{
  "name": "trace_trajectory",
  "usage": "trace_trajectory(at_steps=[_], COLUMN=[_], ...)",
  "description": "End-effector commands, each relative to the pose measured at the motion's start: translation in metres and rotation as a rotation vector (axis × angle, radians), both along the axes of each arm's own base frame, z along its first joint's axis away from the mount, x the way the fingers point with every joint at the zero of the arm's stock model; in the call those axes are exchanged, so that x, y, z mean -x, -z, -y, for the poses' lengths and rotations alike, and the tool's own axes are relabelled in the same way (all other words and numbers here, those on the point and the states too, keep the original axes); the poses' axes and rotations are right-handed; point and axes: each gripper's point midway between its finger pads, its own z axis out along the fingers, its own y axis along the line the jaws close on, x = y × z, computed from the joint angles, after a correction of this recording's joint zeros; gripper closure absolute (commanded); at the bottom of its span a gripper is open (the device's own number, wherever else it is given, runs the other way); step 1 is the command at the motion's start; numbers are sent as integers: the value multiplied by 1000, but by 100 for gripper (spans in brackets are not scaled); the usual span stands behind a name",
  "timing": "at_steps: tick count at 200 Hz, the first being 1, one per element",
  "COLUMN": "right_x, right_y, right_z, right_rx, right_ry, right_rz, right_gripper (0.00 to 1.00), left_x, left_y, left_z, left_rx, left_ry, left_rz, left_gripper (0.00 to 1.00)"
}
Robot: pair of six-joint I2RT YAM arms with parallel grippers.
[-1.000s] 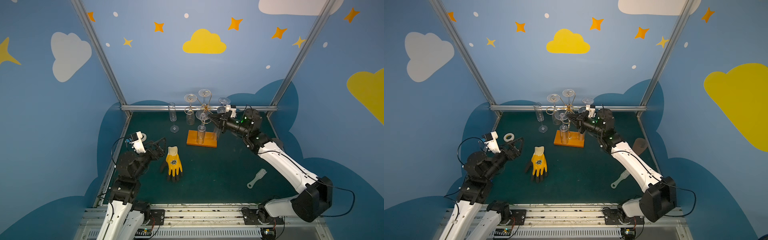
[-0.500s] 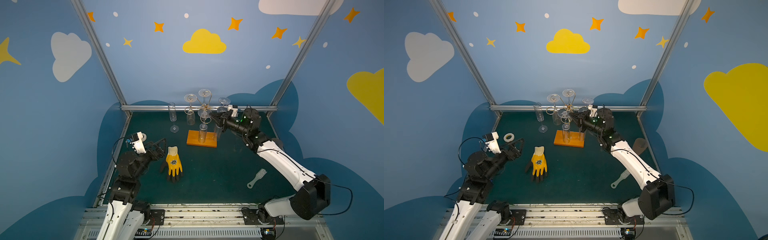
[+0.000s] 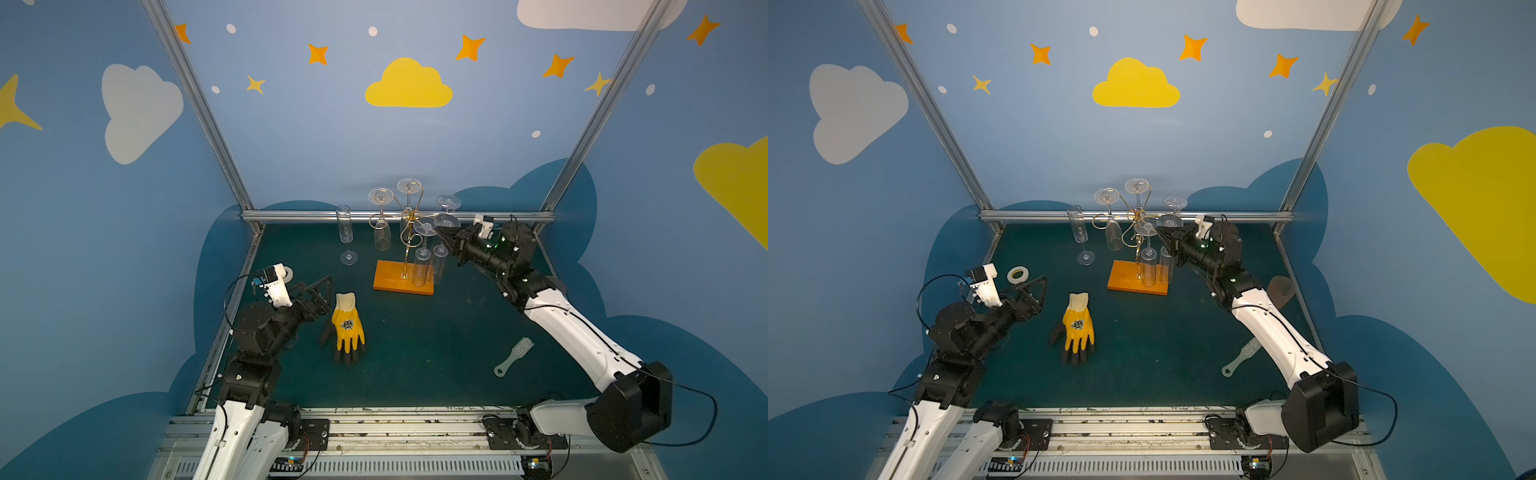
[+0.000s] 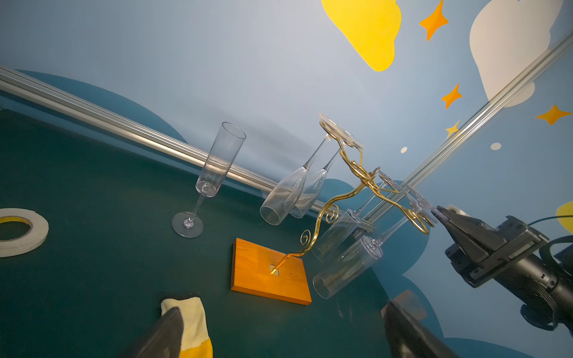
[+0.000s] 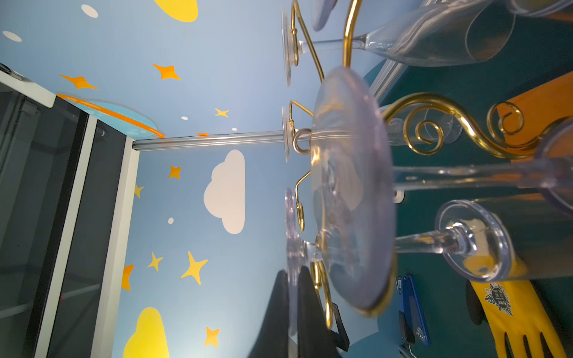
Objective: Take the wine glass off the wine glass rack
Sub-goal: Pick up the wine glass from the wine glass rack.
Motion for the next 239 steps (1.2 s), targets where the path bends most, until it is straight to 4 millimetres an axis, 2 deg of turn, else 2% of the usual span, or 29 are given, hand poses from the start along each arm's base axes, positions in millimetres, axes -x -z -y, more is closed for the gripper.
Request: trace_trajectory(at_steps=[1, 40, 78, 104, 130, 156, 181, 214, 239], right_x=[21, 58, 104, 134, 146, 142, 131, 115, 111], right_y=[-20, -7, 3, 2, -7, -32, -74, -131, -155], right_z=[11, 26, 41, 49, 63, 74, 75, 62, 48], right_rx=[-23, 16, 123, 222, 315, 430, 537, 597, 627], right_ry=[-3, -21, -67, -118, -92, -51, -31, -27, -31], right_rz=[53, 36, 107, 172, 265, 401, 604, 927, 1200], right_gripper=[100, 100, 100, 100, 100, 100, 100, 100, 100], left_x=[2, 3, 6, 11, 14, 10, 4, -5, -15], left_y=[-15, -19, -38, -55, -74, -100, -130, -170, -185], left_z=[-2, -5, -6, -2, 1, 12, 36, 62, 77], left_rx=[-9, -63, -82, -17, 52, 104, 133, 179, 207], left_ry=[-7, -20, -18, -2, 16, 73, 216, 382, 481], left_rz=[33, 22, 36, 48, 59, 76, 79, 114, 131], left_gripper=[1, 1, 1, 1, 1, 1, 1, 1, 1])
